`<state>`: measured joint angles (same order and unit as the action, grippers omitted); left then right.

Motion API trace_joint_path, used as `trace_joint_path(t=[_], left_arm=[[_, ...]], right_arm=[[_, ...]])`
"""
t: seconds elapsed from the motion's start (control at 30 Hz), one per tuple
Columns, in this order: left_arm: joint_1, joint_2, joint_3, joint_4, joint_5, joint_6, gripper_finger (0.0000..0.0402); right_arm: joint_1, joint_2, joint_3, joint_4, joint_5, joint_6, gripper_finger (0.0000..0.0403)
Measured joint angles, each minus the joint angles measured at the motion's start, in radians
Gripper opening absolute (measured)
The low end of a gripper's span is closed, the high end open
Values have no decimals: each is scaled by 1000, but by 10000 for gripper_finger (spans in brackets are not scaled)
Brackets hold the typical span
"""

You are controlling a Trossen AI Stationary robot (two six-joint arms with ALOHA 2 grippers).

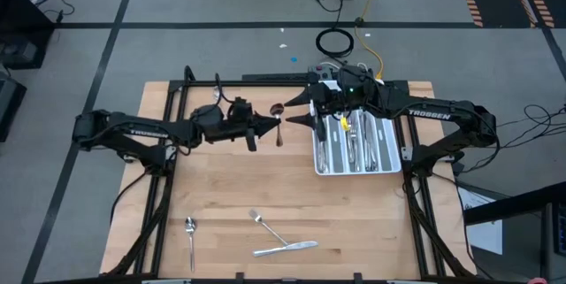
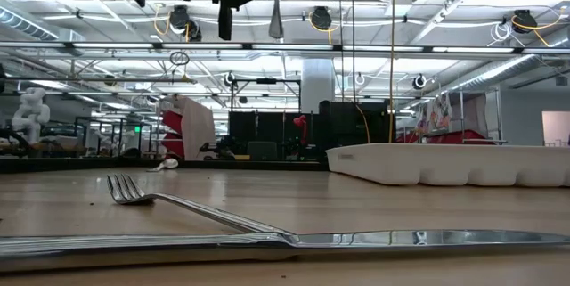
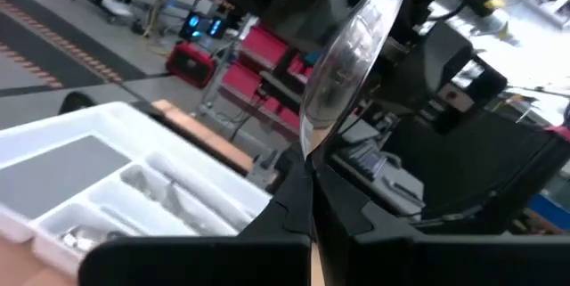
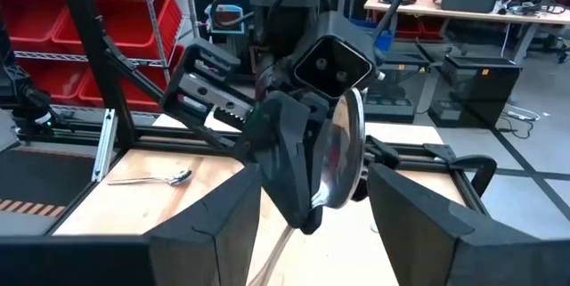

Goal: Sort silverware
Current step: Put the silver spoon into the white silverware tray

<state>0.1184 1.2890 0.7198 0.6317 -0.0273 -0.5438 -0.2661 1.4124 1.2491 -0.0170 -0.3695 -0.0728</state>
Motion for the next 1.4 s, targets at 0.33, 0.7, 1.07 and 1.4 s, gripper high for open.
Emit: trace_joint_path(t=[0.33, 0.7, 1.07, 1.4], left_arm=[[-1, 75, 36, 71, 30, 1, 0], [-1, 136, 98, 72, 60, 34, 0], [-1, 136, 98, 73, 46, 32, 14], [1, 136, 97, 13, 81, 19, 112]], right_arm=[[0, 0, 0, 16, 1, 1, 199], [0, 44, 0, 34, 2, -9, 54], [-19, 39, 0, 32, -6, -3, 2], [-373, 36, -2, -321, -211, -21, 1]])
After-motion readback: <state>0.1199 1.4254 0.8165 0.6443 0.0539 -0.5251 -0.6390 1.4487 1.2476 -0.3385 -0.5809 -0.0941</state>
